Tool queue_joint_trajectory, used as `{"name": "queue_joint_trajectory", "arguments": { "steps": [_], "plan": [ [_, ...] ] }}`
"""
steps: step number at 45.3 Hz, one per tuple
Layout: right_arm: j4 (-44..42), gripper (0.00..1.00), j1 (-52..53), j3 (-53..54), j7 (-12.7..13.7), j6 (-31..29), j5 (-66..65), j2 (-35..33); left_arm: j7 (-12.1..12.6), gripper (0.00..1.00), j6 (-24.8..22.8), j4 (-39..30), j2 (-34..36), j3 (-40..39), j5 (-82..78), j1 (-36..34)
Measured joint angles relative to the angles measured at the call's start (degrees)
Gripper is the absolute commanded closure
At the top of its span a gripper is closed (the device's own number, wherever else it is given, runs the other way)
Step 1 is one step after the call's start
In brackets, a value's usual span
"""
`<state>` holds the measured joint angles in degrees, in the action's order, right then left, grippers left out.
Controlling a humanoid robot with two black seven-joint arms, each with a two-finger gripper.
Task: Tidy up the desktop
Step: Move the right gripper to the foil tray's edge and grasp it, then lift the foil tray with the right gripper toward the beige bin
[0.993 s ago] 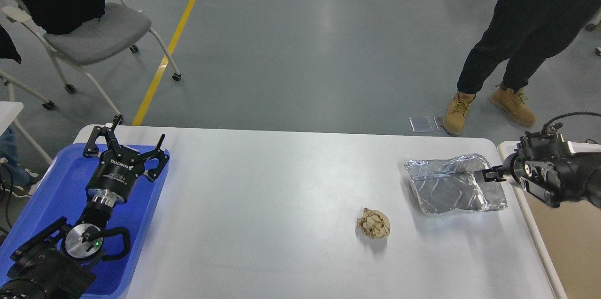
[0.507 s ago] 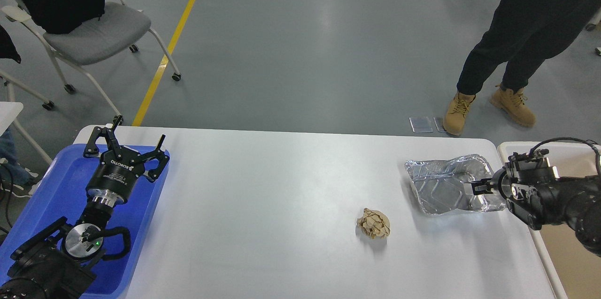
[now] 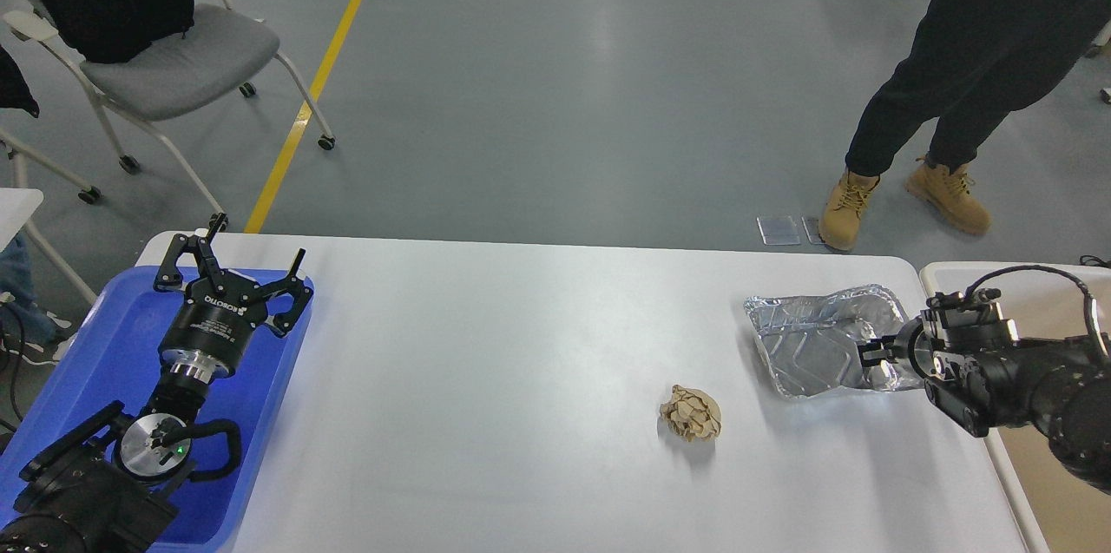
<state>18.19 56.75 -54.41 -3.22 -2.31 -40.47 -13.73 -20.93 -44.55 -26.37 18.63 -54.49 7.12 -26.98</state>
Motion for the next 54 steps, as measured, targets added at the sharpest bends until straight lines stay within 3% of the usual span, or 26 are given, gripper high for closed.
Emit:
{"name": "queue_joint_trajectory", "arguments": {
  "steps": [4,9,20,54],
  "plan": [
    [-0.03,0.66,-0.05,0.00,-0.05,0.08,-0.09,0.02,0.00,0.01,0.00,0.02,0.00,0.00,0.00,0.00],
    [-0.03,0.71,-0.09,-0.04,-0.08,0.10,-0.48,0.02,0.00,0.01,0.00,0.02,0.00,0.00,0.00,0.00],
    [0.14,1.00,-0.22,-0.11,-0.11,-0.10,-1.85,-0.16,0.00,0.01,0.00,0.02,0.00,0.00,0.00,0.00],
    [1.31,1.00,0.96,-0.27,-1.93,-0.66,-2.69,-1.66,0.05,0.01,0.00,0.01,0.01,0.00,0.00,0.00]
  ]
}}
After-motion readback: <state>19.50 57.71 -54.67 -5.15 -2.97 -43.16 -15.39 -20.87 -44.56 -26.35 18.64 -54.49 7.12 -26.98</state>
